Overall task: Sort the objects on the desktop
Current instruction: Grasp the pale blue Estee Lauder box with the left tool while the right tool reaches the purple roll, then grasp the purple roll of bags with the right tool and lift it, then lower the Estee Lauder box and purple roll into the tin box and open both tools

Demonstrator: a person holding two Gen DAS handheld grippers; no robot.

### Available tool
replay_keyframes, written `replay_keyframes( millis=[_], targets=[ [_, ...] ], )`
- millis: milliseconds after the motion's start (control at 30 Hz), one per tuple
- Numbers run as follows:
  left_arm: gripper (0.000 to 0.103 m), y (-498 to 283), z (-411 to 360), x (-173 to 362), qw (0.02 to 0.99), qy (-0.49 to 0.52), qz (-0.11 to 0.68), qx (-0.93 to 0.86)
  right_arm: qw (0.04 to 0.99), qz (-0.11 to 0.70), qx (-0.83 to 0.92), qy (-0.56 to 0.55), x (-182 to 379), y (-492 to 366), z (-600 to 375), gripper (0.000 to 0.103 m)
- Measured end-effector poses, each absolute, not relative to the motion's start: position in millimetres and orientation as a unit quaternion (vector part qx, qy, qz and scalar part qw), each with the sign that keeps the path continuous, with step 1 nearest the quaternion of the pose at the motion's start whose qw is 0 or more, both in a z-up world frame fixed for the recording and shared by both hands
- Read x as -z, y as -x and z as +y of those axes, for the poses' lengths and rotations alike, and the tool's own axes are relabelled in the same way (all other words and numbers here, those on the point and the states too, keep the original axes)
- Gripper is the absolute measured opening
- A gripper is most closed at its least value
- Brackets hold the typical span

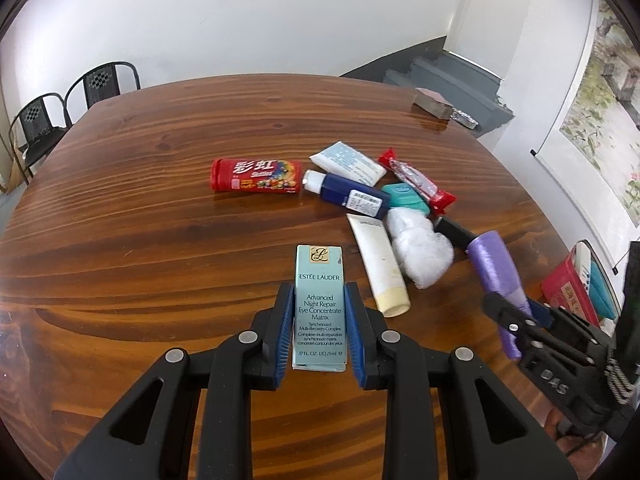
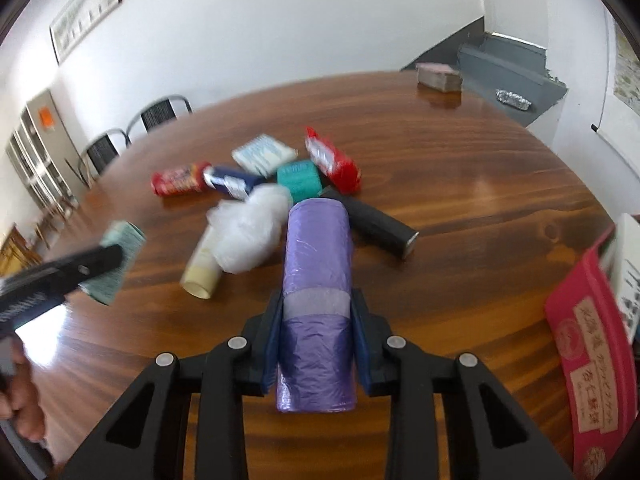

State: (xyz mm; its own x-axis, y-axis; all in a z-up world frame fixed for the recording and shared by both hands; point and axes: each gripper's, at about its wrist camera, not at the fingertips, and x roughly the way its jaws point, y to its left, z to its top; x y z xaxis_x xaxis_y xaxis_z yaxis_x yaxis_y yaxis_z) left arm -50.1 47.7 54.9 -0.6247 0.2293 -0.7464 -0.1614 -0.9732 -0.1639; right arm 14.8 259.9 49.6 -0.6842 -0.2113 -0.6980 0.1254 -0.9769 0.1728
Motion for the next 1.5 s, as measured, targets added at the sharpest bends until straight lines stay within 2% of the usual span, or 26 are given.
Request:
replay_keyframes(
  millis=[267,767,1067,1500],
  targets=[
    [0.027,36.9,75.3,-60.6,0.132,0.415,-0.030,-0.900,0.084,-0.095,0.926,-0.355,-66.4,-52.1,285.7,0.034],
    [0.027,9.1,163.3,-77.8,0.207,0.405,-0.006,-0.891,-0.031,-0.135,0.952,-0.274,-102.8,-132.6,387.1,0.034],
    [0.027,-2.8,212.2,-85.2,0.251,0.402,0.006,-0.881,-0.114,-0.166,0.941,-0.272,-97.6,-161.6,456.2,0.034],
    [0.027,-16.8,257.3,-92.8,0.274,0.401,0.027,-0.874,-0.173,-0.176,0.933,-0.261,-93.1,-179.4,490.1,0.037]
  ],
)
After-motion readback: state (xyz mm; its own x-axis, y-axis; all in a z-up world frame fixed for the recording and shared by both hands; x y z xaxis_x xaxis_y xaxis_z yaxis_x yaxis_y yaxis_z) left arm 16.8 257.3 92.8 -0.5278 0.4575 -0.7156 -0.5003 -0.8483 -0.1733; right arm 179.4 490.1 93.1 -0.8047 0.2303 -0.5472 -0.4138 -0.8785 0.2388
